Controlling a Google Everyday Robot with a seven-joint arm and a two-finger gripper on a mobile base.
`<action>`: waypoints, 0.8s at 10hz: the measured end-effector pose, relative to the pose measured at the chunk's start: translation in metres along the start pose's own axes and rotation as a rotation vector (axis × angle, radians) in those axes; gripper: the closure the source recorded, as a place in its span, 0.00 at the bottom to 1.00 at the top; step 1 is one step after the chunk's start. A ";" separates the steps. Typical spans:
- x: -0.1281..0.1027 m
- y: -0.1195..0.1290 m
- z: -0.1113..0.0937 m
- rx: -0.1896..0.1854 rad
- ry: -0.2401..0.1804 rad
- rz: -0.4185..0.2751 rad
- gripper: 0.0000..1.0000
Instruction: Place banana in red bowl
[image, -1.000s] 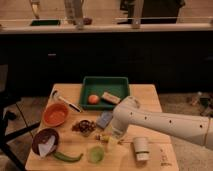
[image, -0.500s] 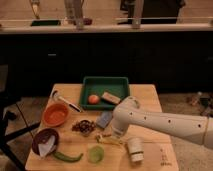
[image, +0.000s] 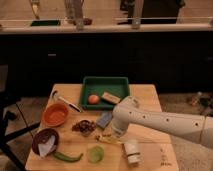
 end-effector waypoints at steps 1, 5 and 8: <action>0.000 0.000 0.000 -0.001 0.000 0.000 1.00; -0.003 0.002 -0.014 0.020 -0.009 -0.018 1.00; -0.014 0.007 -0.057 0.068 -0.045 -0.047 1.00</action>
